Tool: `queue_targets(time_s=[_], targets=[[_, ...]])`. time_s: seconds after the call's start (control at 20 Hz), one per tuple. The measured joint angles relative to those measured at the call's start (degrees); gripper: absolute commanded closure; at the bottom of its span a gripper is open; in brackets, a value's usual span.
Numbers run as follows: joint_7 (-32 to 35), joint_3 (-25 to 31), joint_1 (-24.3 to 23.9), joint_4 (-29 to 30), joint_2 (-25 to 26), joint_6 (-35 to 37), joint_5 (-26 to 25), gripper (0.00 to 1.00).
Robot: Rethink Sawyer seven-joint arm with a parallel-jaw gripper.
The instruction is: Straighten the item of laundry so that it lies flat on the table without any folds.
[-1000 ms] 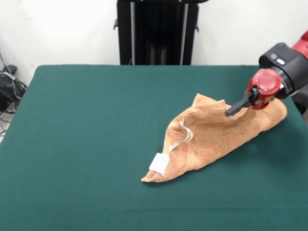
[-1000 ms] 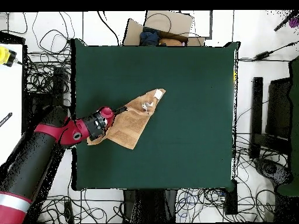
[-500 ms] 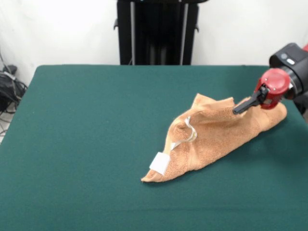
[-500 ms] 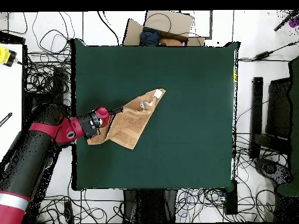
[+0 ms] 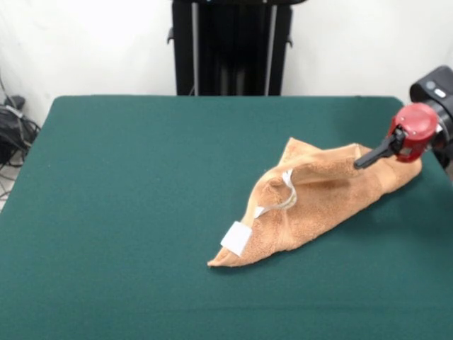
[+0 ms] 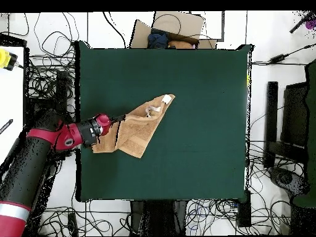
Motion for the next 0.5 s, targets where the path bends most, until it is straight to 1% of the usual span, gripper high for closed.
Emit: queue_targets(time_s=[0.5], targets=[[0.0,0.0,0.0,0.0,-0.1,0.0,1.6,1.0]])
